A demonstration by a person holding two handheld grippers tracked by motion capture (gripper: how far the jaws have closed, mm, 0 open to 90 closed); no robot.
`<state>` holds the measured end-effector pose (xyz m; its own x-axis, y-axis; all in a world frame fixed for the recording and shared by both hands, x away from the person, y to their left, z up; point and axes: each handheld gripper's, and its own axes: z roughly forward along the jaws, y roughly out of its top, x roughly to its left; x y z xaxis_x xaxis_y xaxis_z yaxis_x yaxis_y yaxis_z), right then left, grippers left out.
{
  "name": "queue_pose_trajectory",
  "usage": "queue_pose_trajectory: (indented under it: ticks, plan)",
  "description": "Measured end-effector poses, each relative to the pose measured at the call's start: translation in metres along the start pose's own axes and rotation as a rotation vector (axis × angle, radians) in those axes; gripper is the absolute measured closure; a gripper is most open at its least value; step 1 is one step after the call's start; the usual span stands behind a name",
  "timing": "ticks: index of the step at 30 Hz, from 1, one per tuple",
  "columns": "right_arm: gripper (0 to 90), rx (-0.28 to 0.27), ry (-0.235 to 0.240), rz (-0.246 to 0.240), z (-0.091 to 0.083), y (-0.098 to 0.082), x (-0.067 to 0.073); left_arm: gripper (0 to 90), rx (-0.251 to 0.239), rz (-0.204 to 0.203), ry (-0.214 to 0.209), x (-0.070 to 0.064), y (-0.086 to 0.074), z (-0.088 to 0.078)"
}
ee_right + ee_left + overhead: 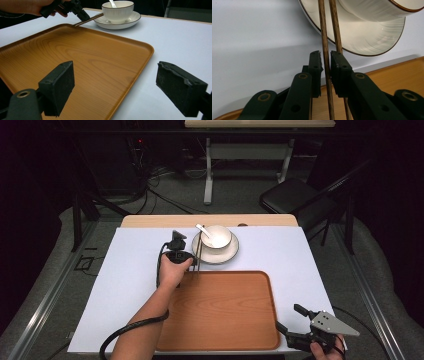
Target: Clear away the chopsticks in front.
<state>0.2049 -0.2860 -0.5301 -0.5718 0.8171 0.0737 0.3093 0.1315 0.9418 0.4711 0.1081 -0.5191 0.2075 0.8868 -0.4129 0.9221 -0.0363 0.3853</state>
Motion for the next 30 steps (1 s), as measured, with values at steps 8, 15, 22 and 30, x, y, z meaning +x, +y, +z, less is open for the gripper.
queue_pose_trajectory:
  ticks: [8, 15, 22, 30]
  plan:
    - [14.4, 0.0, 0.0, 0.0, -0.0002, 0.0, -0.0001, 81.2, 0.028, -0.021, 0.017, 0.0002, 0.0006, 0.0018]
    - [14.4, 0.001, 0.0, -0.002, -0.0001, 0.0001, 0.0003, 85.1, 0.04, -0.041, 0.021, 0.0012, 0.0011, 0.0016]
    - [14.4, -0.001, -0.001, 0.0, -0.0003, 0.0, 0.0, 85.4, 0.026, -0.057, 0.008, 0.0032, 0.0016, -0.0001]
    - [14.4, -0.002, 0.0, 0.0, -0.0001, -0.0001, 0.0002, 85.8, 0.009, -0.061, 0.0, 0.0052, 0.001, -0.0037]
